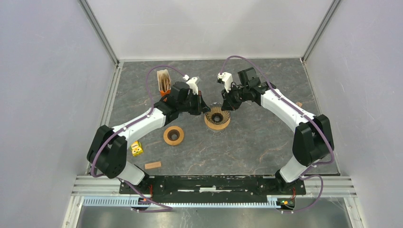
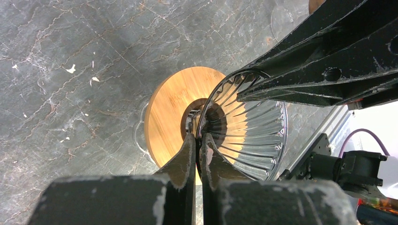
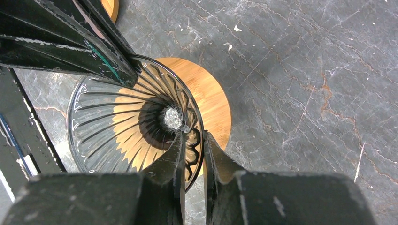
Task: Place the coffee filter in the dripper
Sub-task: Place the coffee dripper in the dripper holder.
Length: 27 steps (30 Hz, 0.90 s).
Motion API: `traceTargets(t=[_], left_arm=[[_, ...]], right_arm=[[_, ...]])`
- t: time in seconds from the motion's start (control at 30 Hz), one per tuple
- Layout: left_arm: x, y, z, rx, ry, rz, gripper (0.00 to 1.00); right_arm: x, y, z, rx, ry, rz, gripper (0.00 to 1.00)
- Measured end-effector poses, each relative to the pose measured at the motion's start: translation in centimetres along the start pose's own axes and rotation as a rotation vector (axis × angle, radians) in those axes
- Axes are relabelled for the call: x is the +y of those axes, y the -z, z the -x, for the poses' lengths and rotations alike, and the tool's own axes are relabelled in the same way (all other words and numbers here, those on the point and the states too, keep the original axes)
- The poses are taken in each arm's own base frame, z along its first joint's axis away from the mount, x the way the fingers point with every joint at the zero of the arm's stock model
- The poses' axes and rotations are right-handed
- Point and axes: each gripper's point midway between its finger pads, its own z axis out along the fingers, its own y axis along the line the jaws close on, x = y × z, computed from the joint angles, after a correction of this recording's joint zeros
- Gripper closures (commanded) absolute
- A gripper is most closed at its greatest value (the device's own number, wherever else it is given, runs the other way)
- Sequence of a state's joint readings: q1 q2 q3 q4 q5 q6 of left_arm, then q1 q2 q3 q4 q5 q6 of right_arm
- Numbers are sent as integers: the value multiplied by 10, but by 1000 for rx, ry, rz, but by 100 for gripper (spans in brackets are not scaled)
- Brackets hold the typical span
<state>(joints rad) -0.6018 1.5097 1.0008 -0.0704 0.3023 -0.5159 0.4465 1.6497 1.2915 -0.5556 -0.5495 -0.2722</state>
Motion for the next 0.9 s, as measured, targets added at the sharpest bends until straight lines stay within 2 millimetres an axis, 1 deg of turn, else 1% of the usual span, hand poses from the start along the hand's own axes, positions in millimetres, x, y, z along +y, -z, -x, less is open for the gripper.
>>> traceTargets(t=[0.7,0.87,0.9], left_arm=[[6,-3,-3,-35,-10,4,98],[3,0,0,-48,-15,5,98],[3,0,1,-50,-16,7,98]], right_arm=[[-3,-4,2,11,13,-37,100],[-3,-4,2,14,18,-45,100],[-3,-4,3,14,19,-46,99]])
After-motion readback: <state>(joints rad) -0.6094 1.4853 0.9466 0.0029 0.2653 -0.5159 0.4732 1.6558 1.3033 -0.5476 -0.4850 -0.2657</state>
